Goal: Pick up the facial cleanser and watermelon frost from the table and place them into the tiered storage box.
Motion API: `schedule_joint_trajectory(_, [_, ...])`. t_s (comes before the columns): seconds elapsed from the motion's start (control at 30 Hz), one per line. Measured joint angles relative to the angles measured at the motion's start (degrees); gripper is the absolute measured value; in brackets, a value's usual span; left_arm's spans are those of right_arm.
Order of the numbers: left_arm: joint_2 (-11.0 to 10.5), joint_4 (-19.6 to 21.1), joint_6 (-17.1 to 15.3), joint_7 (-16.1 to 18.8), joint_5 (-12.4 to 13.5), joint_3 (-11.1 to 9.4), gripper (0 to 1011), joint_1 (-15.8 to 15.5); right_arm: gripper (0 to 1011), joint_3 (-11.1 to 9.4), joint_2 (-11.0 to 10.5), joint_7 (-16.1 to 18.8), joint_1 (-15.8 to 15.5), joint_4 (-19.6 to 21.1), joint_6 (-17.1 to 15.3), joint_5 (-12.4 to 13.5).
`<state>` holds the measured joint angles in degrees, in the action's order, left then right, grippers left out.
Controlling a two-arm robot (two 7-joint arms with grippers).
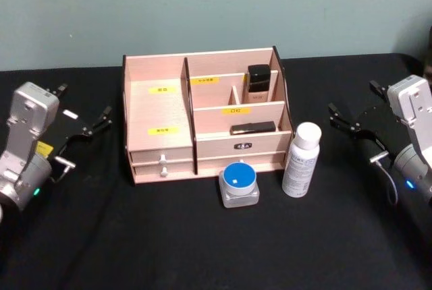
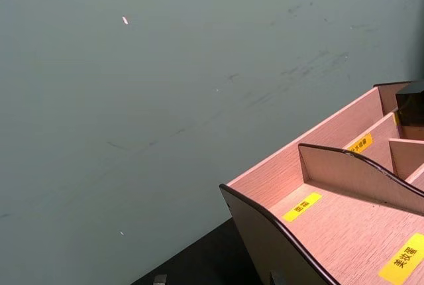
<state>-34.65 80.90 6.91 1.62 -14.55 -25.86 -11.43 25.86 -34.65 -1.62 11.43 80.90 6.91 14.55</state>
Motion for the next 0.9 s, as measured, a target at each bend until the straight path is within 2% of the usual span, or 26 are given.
schedule_joint_trajectory(0.9, [0.0, 0.0, 0.0, 0.0, 0.0, 0.0, 1010, 0.0, 1002, 0.0, 0.0, 0.0, 0.0, 0.0, 0.0, 0.0])
